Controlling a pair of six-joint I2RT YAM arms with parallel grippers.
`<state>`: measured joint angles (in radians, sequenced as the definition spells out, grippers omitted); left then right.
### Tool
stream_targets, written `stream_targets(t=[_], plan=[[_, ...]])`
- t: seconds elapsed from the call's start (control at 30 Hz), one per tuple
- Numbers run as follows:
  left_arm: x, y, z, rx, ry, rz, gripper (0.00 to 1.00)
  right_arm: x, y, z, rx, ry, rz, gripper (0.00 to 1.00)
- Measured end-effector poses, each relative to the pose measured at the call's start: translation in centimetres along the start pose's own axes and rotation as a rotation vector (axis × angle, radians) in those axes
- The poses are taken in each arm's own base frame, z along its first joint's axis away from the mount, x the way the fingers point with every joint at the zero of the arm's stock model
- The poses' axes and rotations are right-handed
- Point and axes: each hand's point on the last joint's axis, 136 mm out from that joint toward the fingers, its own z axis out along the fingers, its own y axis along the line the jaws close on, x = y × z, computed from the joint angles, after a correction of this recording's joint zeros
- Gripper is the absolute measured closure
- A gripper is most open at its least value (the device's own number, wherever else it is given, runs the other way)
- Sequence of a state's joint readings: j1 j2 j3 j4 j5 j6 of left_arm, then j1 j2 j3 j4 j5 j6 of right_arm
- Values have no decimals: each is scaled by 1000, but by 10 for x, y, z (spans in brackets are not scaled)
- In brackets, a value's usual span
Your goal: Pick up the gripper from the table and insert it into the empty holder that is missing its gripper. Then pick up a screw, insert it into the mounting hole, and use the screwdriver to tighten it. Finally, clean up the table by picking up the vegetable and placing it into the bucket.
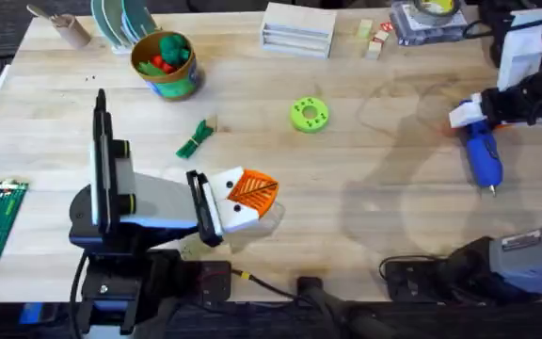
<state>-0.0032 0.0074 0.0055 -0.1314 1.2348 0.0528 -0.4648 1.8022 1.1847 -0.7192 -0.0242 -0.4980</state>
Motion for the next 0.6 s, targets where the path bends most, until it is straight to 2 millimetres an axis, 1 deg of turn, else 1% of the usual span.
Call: stream_targets(t=[0.07, 0.13, 0.33, 0.43, 0.5, 0.6], plan=[[0, 0, 0, 0, 0, 0, 997, 0, 0, 0, 0, 2, 0, 397], [0, 0, 0, 0, 0, 0, 997, 0, 0, 0, 1, 2, -1, 439], [0, 0, 0, 0, 0, 1, 997, 0, -3, 0, 13, 1, -5, 612], [0, 0, 0, 0, 0, 0, 997, 0, -6, 1, 29, 5, -5, 718], [0, 0, 0, 0, 0, 0, 997, 0, -7, 1, 34, 7, -5, 741], [0, 0, 0, 0, 0, 0, 997, 0, -7, 1, 38, 9, -7, 740]])
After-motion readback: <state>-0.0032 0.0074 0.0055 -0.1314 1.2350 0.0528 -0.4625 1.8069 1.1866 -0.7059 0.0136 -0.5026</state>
